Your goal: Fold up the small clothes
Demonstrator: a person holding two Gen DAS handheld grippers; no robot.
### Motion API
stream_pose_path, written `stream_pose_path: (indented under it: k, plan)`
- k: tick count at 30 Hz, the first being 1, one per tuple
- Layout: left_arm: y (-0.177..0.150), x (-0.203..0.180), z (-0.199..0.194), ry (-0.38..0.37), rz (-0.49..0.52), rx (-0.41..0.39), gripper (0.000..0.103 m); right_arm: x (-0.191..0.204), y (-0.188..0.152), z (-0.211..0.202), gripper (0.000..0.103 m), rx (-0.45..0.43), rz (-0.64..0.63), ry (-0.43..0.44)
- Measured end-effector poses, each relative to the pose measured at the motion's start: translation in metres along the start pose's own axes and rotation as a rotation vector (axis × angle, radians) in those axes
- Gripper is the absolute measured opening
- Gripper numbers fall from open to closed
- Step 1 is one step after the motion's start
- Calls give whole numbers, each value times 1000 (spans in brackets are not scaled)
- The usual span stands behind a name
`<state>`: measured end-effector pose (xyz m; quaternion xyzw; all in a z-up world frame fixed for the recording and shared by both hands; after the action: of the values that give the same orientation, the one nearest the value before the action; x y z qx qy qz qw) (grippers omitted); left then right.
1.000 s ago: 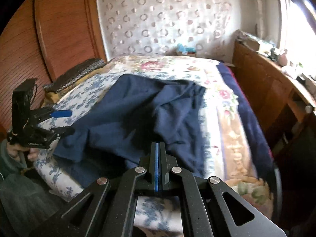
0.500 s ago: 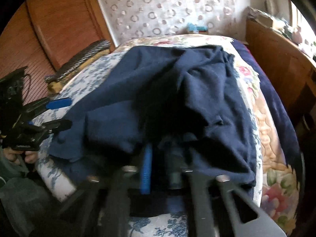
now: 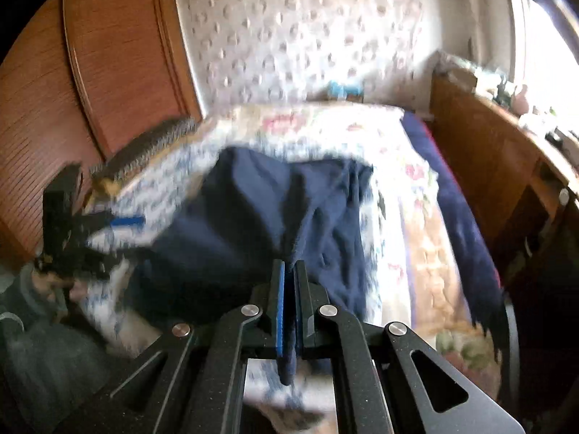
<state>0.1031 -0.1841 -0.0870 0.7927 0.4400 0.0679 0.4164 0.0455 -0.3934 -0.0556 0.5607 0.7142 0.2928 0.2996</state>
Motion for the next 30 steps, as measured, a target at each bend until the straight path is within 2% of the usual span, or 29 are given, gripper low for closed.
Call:
stream_pose_path:
  k: [3,5,10,14,16,21,24,25,26,28,30]
  plan:
    - [-1,0,1,-3,-8,2,73,-5,-11,10,8,40,15,-33]
    - [-1,1,2,1,-8,6,73,-5,-8,15,27,29,27,-43]
    - [-3,2,6,7,-12,19,73,7,25,34,30,-36,30,-27]
    - [-4,2,10,14,-14,34,73,19,56,73,45,-57,7,-23]
    - [-5,3,12,13,-15,41,73,20,69,97,46,-43,5,-21]
    - [-10,4,15,9,-23,60,73,22,91,164,46,46,14,-58]
    - [-14,4,17,0,-34,68,73,19,100,192,44,110,45,-30]
    - [-15,4,17,-3,-36,71,73,19,101,197,39,118,46,-22]
    - [-16,4,17,-6,-38,73,73,21,104,200,23,124,43,-6]
    - [-17,3,16,-6,-41,74,73,24,108,201,5,110,32,19]
    - [-17,4,17,-4,-38,79,73,23,115,194,4,63,22,-16]
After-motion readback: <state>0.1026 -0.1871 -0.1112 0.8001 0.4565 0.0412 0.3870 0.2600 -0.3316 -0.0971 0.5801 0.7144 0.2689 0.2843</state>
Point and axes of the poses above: each gripper's, at about its wrist camera, not at the fingertips, and z roughly the way its jaws point, x to its left, y to its top, the point moved 6 cm from there along z, roughly the way its jaws point, and after that the axes turned 13 degrees about -y, right-handed, at the moved point
